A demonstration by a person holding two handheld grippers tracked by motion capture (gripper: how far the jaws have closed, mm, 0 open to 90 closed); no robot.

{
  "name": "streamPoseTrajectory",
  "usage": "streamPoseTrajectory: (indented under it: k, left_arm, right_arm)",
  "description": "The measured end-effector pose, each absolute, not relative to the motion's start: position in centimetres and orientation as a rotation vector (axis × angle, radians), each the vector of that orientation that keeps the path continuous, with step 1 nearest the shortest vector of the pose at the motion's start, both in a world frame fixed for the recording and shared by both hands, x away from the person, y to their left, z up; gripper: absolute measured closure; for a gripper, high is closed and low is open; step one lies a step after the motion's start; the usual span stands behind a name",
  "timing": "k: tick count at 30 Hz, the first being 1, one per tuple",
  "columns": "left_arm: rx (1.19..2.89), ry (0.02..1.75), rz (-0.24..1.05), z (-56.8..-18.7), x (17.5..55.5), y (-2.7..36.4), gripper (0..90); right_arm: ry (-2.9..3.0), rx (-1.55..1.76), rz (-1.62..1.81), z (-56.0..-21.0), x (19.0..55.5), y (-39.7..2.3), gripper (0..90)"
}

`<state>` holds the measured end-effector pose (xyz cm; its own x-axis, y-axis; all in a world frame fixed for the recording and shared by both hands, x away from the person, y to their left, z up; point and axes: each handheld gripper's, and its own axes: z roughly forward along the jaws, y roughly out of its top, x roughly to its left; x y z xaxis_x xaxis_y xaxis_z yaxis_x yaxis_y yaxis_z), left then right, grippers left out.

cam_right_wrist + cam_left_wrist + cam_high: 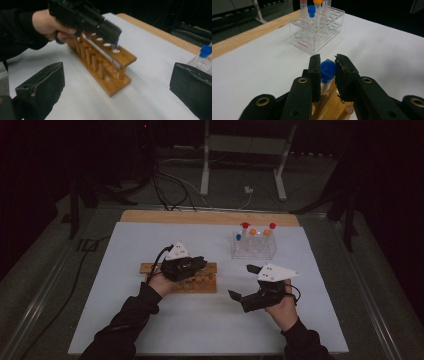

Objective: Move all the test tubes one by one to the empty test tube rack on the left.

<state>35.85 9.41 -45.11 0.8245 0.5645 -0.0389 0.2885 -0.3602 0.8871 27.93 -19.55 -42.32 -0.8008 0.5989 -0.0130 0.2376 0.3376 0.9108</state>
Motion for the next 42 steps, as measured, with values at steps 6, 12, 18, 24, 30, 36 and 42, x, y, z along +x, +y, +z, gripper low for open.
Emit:
streamPoseTrajectory:
  k: [6, 12, 18, 24, 30, 36, 42]
  left_arm:
    - [1.938, 0.608, 0.314, -43.6, 34.9, 10.1, 53.5]
    - [1.901, 0.588, 0.312, -42.1, 32.9, 11.5, 26.9]
    - [1.896, 0.581, 0.28, -42.0, 30.9, 13.2, 7.9]
    - [1.889, 0.588, 0.258, -42.7, 28.9, 14.6, 1.5]
    - [1.874, 0.597, 0.252, -43.7, 27.3, 15.4, 1.5]
    - [1.892, 0.594, 0.242, -44.7, 26.7, 15.5, 1.5]
    - [1.9, 0.59, 0.254, -44.8, 26.5, 15.6, 1.5]
  right_arm:
    - [2.203, 0.738, 1.463, -40.9, 28.9, -20.0, 0.0]
    - [2.157, 0.804, 1.498, -40.0, 31.1, -20.5, 0.0]
    - [2.091, 0.972, 1.478, -40.6, 33.8, -20.5, 5.7]
    - [2.073, 1.055, 1.416, -42.2, 36.0, -20.1, 11.1]
    - [2.08, 1.085, 1.35, -43.6, 37.8, -19.7, 21.9]
    - [2.073, 1.116, 1.25, -44.7, 39.5, -19.5, 35.6]
    - [2.062, 1.157, 1.198, -45.7, 41.0, -19.7, 48.8]
